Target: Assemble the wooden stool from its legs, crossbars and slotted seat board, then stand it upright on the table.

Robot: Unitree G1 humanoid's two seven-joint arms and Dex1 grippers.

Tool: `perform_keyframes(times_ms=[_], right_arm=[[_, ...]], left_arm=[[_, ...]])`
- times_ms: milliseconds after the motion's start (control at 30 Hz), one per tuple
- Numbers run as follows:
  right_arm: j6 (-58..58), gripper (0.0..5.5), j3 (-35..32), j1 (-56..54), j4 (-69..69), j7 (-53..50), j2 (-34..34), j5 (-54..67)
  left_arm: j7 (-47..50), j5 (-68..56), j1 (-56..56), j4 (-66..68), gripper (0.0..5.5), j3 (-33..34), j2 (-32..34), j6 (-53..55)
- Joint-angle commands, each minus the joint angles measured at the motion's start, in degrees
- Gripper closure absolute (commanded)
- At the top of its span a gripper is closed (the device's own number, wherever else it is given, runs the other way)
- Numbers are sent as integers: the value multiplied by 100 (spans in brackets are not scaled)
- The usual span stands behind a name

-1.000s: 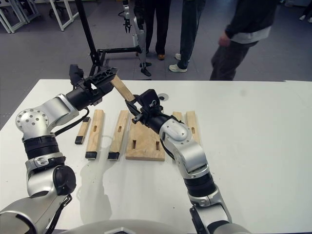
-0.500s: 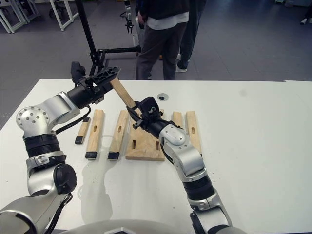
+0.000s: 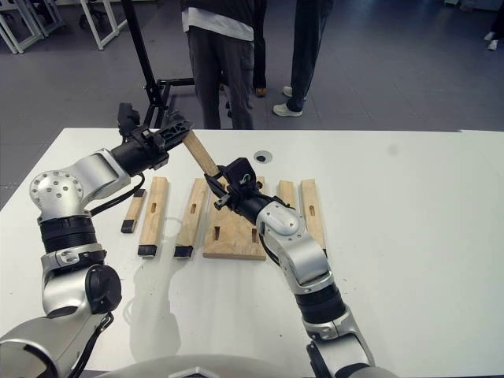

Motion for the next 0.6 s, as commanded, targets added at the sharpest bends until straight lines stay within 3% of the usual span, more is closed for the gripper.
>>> perform_keyframes(times_ms=[33,333,367,600], right_arm=[[17,420,-9,3,13,12,33,-37],[91,420,-18,38,47,-83,34,-150],[96,382,-50,55,33,-61,49,-97],[158,255,-69,112,-25,34,67,17]], left_arm=[[6,23,-58,-36,506,-82,32,102],[-189,-99,50,-250,506,-139,16,205],[-201,-108,56,-274,506,-150,20,218],[-143,91,87,-287,508,-143,-39,-93]])
